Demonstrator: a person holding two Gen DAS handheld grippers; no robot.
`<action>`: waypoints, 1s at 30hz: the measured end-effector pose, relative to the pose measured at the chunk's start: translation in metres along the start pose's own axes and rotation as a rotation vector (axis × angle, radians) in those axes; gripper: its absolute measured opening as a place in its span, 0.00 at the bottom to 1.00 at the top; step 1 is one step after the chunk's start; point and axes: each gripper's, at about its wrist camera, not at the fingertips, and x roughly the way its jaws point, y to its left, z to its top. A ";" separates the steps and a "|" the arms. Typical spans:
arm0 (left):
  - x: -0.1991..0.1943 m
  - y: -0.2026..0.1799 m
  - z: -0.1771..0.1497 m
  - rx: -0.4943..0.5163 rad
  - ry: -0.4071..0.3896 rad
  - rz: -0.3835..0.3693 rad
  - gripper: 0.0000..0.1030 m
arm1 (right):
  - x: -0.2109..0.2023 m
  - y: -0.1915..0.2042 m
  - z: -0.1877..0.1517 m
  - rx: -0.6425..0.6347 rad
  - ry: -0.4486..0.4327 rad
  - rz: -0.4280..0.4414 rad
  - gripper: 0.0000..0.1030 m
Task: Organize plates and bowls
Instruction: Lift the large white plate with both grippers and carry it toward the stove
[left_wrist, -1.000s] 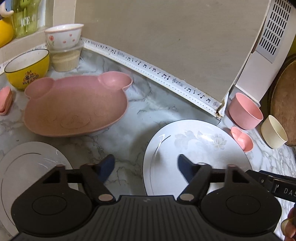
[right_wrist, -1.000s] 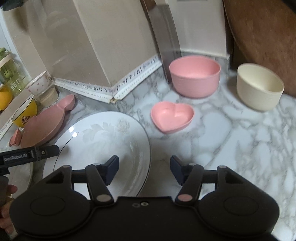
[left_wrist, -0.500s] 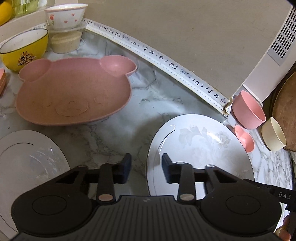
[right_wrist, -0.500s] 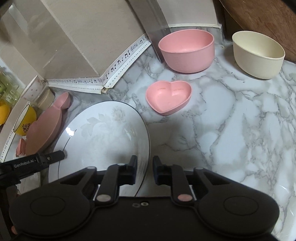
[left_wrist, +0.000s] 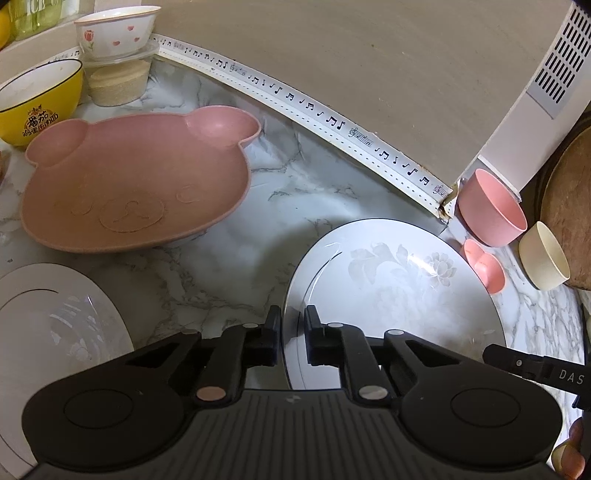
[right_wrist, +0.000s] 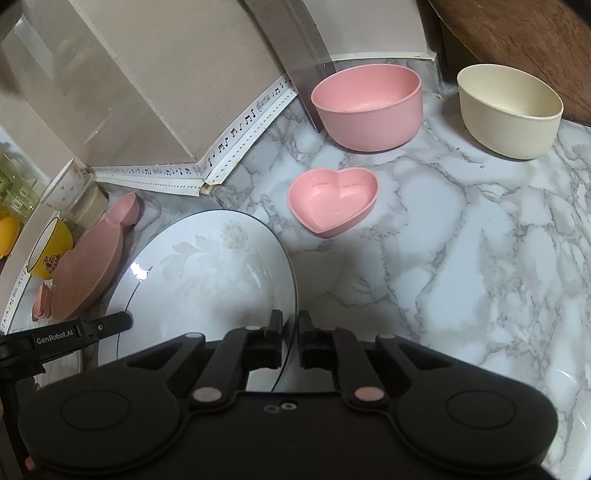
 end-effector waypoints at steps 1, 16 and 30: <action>0.000 0.000 0.000 0.001 0.000 0.000 0.12 | 0.000 0.000 0.000 -0.001 -0.002 0.000 0.08; -0.013 -0.012 -0.008 0.031 -0.050 -0.011 0.11 | -0.016 -0.012 -0.008 0.013 -0.016 -0.014 0.08; -0.016 -0.048 -0.035 0.034 -0.015 -0.111 0.11 | -0.062 -0.067 -0.028 0.097 -0.051 -0.013 0.07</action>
